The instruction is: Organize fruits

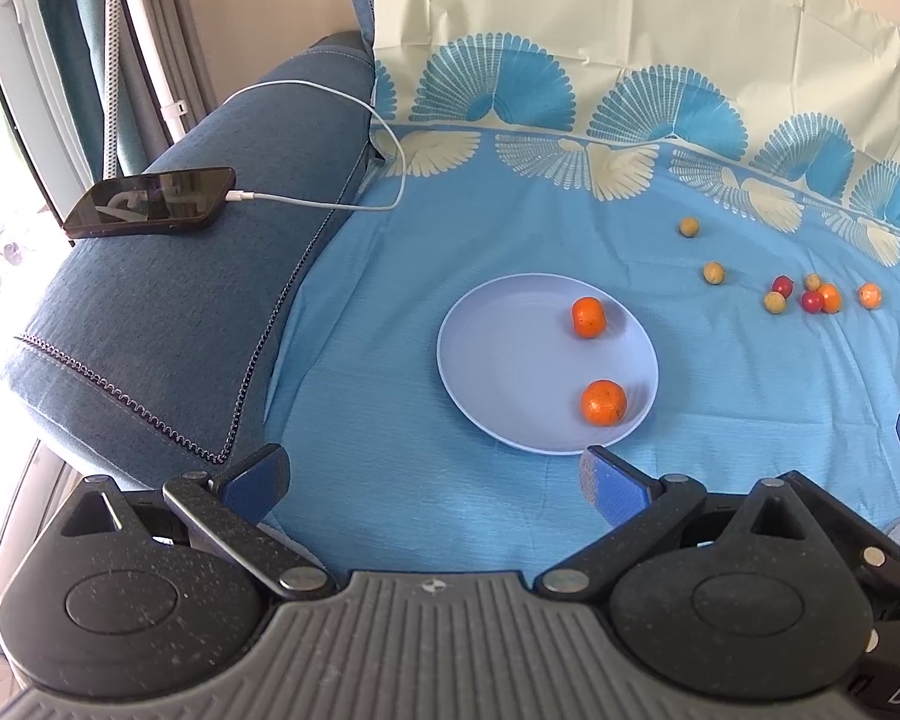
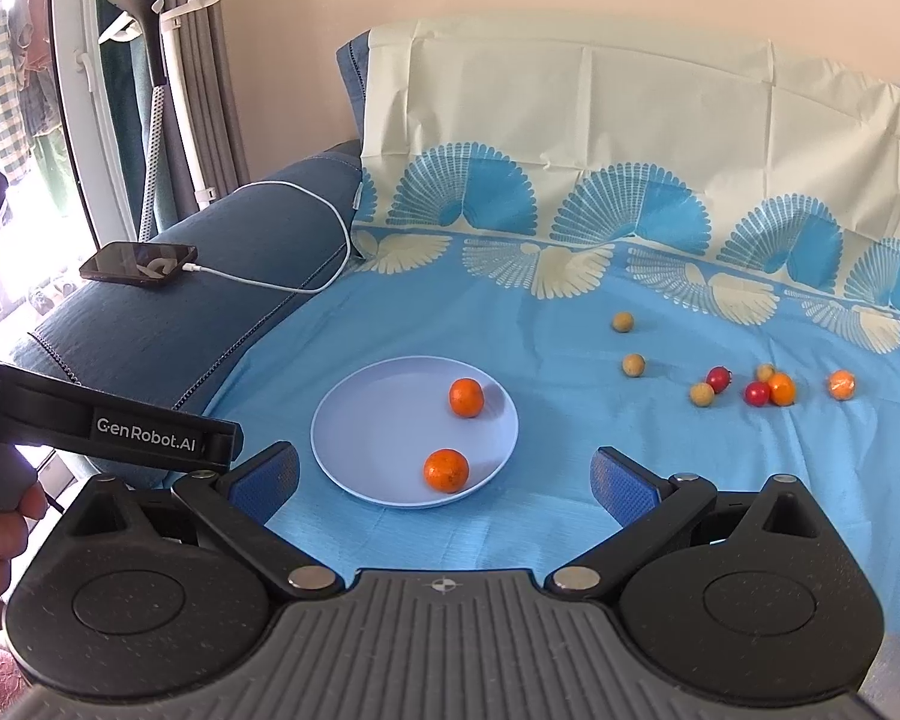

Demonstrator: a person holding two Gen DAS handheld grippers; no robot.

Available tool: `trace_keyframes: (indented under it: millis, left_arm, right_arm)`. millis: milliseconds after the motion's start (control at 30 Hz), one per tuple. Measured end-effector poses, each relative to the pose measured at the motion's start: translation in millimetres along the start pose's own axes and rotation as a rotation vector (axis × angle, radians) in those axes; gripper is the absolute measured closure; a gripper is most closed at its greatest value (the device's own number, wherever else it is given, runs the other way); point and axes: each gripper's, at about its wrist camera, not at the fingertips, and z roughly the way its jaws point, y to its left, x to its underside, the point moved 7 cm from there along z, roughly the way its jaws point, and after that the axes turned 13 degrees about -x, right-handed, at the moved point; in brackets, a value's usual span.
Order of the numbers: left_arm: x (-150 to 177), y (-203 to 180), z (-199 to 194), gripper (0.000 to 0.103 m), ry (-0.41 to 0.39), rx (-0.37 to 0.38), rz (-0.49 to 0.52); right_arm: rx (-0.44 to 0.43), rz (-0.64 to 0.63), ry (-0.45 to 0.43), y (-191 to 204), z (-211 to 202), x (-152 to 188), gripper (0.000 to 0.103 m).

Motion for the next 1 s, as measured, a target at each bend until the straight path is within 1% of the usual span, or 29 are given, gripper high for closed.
trace_keyframes:
  millis: [367, 600, 800, 1000]
  left_arm:
    - [-5, -10, 0, 0.0, 0.0, -0.004, 0.022]
    - [-12, -26, 1, 0.0, 0.002, -0.002, 0.044]
    - [-23, -52, 2, 0.0, -0.01, 0.003, 0.081]
    - [-34, -88, 8, 0.0, 0.003, 0.011, 0.122]
  right_arm:
    - [0.005, 0.04, -0.006, -8, 0, 0, 0.001]
    - [0.022, 0.087, -0.02, -22, -2, 0, 0.001]
    - [0.067, 0.143, -0.043, -50, -9, 1, 0.001]
    - [0.139, 0.215, -0.066, -91, -19, 7, 0.001]
